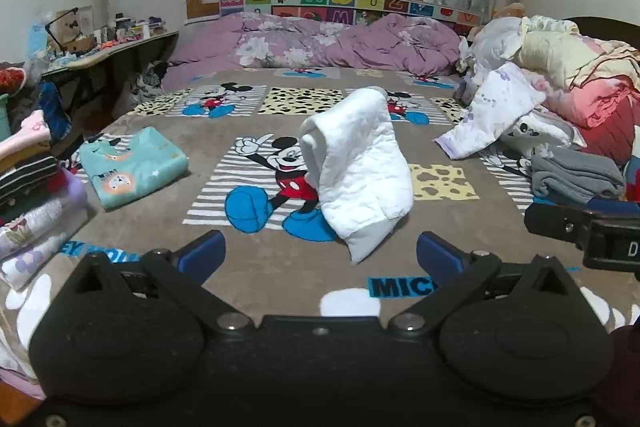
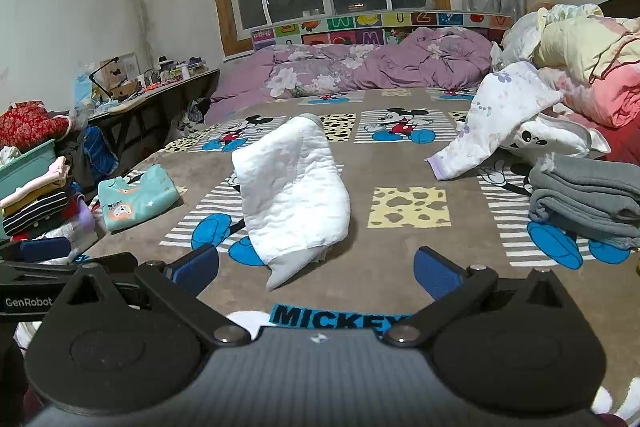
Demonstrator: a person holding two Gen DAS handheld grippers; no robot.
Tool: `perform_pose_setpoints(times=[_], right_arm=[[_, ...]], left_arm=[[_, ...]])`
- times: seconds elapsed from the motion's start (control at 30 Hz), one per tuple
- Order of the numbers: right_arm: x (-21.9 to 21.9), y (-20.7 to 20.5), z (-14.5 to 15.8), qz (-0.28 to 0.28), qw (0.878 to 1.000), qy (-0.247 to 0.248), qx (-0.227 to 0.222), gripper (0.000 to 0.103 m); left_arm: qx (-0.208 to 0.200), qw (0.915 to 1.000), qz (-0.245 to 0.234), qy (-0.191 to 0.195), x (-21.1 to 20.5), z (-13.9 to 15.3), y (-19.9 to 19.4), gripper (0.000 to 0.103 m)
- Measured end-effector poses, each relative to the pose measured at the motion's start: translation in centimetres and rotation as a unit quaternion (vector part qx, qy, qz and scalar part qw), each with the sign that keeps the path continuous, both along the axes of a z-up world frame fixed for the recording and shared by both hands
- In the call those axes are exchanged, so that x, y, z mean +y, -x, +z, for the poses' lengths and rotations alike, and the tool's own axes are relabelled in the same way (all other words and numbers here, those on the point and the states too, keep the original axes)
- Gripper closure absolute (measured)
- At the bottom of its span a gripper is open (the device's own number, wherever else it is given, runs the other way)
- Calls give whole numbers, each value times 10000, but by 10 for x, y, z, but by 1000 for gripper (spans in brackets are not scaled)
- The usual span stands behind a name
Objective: Fold clothes
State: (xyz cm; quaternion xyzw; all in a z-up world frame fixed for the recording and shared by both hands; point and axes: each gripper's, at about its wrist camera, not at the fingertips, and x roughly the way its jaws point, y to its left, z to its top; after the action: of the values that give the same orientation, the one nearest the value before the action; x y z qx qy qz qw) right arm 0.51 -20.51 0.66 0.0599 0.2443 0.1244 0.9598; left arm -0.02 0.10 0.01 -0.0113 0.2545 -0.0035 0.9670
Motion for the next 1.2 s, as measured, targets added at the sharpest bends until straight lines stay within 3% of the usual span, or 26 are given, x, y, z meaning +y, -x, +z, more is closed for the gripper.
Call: perform_pose_setpoints(times=[0.17, 1.2], right_arm=[[0, 1, 1, -10, 10000, -3, -12, 0], [-5, -3, -8, -68, 9999, -47, 78, 0]], left_arm=[[63, 9999, 57, 143, 7, 0, 2, 0], [218, 9997, 130, -14, -1, -11, -6, 0]])
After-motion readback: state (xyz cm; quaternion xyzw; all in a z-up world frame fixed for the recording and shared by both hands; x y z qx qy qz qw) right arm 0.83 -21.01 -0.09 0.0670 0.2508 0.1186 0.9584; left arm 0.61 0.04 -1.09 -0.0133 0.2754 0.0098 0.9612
